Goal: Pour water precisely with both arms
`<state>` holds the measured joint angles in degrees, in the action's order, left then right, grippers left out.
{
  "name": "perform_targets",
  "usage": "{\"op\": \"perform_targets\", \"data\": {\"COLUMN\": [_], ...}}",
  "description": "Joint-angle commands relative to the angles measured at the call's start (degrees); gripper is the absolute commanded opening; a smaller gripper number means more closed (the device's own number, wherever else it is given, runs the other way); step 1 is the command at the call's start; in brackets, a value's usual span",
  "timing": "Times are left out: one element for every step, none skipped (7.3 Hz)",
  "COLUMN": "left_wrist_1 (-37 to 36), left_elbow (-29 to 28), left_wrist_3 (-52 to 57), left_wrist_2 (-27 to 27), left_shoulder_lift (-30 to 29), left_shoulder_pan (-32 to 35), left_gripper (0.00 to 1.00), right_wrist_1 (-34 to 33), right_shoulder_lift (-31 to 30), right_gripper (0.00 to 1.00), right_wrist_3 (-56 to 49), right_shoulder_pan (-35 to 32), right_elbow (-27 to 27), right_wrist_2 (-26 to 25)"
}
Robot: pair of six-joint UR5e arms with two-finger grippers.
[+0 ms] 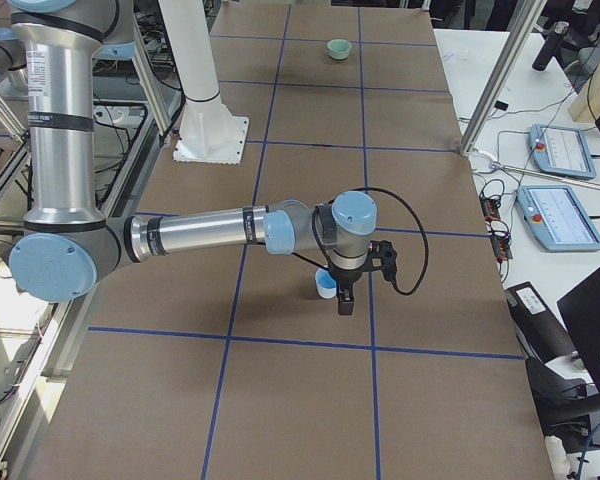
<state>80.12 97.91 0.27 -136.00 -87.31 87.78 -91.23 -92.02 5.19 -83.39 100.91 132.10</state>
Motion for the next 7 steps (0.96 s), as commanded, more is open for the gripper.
{"op": "perform_targets", "data": {"left_wrist_1": [-0.2, 0.0, -0.1, -0.1, -0.1, 0.1, 0.3], "left_elbow": [3.1, 3.3, 4.5, 5.1, 5.1, 5.2, 5.1], "left_wrist_3": [-0.8, -0.7, -0.6, -0.6, -0.5, -0.4, -0.4], "left_wrist_2": [-0.7, -0.6, -0.6, -0.7, -0.6, -0.8, -0.8], "left_shoulder_lift": [1.4, 1.4, 1.5, 1.5, 1.6, 1.6, 1.5], "left_shoulder_pan": [0.1, 0.0, 0.1, 0.1, 0.1, 0.0, -0.2], "left_gripper": [1.00, 1.00, 1.00, 1.00, 1.00, 1.00, 1.00], "right_wrist_1": [0.0, 0.0, 0.0, 0.0, 0.1, 0.1, 0.1], "right_shoulder_lift": [-0.1, 0.0, 0.0, 0.0, 0.1, 0.2, 0.2], "right_gripper": [1.00, 1.00, 1.00, 1.00, 1.00, 1.00, 1.00], "right_wrist_3": [0.0, 0.0, 0.0, 0.0, 0.1, 0.1, 0.1], "right_shoulder_pan": [0.0, 0.1, 0.1, 0.1, 0.1, 0.1, 0.1], "right_elbow": [0.0, -0.6, -0.1, -0.4, 0.1, 0.1, 0.0], "right_wrist_2": [0.1, 0.0, 0.0, -0.1, 0.0, 0.0, 0.0]}}
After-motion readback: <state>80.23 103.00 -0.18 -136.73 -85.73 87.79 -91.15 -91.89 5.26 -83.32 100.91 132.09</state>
